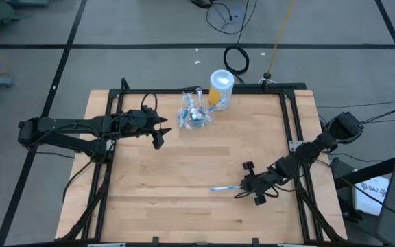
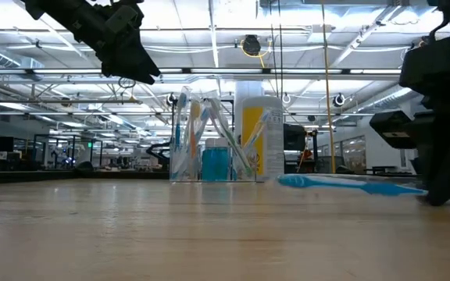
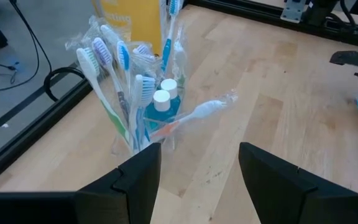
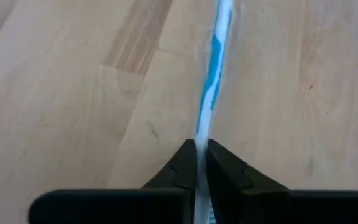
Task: Pick & Place toothbrushing station
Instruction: Put the blue toothbrush into the right section of the transparent organizer
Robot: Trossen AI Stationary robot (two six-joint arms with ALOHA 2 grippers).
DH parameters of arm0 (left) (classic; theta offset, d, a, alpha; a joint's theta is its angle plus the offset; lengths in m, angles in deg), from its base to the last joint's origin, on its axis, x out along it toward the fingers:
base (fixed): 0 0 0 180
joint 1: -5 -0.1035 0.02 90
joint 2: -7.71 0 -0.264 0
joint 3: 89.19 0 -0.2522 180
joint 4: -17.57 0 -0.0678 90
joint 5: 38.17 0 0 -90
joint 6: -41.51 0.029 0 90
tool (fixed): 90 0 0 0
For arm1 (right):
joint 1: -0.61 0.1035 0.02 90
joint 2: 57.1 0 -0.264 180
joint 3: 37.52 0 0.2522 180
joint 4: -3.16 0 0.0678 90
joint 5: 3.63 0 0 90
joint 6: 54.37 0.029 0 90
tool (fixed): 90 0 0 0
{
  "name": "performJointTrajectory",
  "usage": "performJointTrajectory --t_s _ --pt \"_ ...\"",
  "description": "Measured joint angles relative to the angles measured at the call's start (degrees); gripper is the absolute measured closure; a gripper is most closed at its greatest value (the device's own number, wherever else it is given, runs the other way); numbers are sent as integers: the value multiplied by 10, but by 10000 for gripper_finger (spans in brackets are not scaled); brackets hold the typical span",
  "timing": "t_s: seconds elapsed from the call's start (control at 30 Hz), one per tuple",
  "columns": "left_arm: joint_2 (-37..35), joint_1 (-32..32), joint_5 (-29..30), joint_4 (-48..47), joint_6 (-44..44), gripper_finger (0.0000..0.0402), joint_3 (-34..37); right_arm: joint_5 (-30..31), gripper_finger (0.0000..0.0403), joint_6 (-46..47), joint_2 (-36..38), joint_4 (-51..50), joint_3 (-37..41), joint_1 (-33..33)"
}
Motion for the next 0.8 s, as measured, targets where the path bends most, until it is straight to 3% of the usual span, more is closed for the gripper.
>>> performJointTrajectory --t_s 0.23,0.33,0.43,0.63,0.8 --pt "0 0 0 22 1 178 0 44 379 -187 31 73 -4 -16" --pt "0 0 -1 39 -11 178 0 132 390 -332 33 119 -16 -23" --pt "0 2 -2 52 -38 178 0 194 393 -514 33 233 -20 -31" --pt "0 5 -3 56 -50 179 0 193 385 -768 33 373 -21 -67" --pt "1 15 -16 66 -100 178 0 111 393 -899 33 393 -21 -118"
